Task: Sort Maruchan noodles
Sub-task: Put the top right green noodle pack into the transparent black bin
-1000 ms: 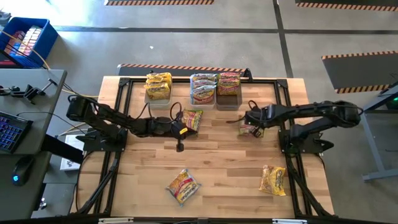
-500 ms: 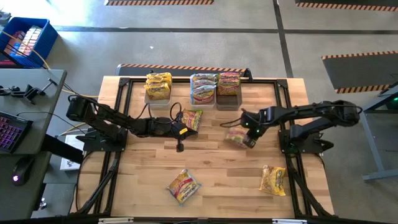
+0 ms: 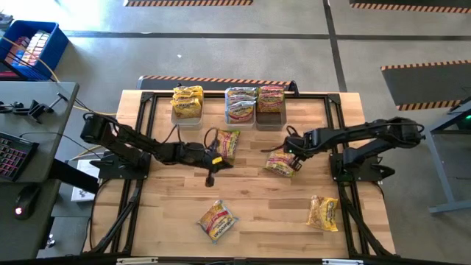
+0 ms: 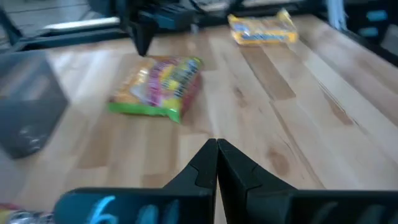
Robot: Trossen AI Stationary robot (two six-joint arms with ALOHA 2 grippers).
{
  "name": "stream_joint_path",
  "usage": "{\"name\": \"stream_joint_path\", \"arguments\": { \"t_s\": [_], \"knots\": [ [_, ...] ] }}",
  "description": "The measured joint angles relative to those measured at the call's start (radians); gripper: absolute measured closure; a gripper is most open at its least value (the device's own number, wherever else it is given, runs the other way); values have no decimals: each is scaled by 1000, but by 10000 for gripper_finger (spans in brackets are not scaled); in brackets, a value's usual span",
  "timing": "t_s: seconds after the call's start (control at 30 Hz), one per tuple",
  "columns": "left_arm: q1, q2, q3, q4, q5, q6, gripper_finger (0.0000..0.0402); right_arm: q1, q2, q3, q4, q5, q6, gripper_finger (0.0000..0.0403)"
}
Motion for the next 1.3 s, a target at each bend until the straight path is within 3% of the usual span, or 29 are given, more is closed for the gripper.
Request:
{"name": "stream_joint_path", "arguments": {
  "t_s": [0.2, 0.37, 0.43, 0.73, 0.9, 1.3],
  "knots": [
    [-38, 157, 59, 52, -10, 29, 401, 65, 32, -21, 191, -234, -2, 403],
    [-44, 290, 158, 52, -13, 32, 401, 159, 32, -19, 407, -380, -94, 403],
    [-44, 319, 182, 35, -13, 31, 401, 191, 32, -4, 402, -362, -116, 403],
    [-45, 415, 289, -12, -83, -24, 401, 194, 31, 8, 311, 1, -27, 403],
    [-72, 476, 343, -32, -144, -55, 374, 178, 31, 8, 334, 13, -53, 403],
    [-94, 522, 451, -143, -297, -214, 235, 179, 31, 8, 371, 11, -77, 403]
  ]
}}
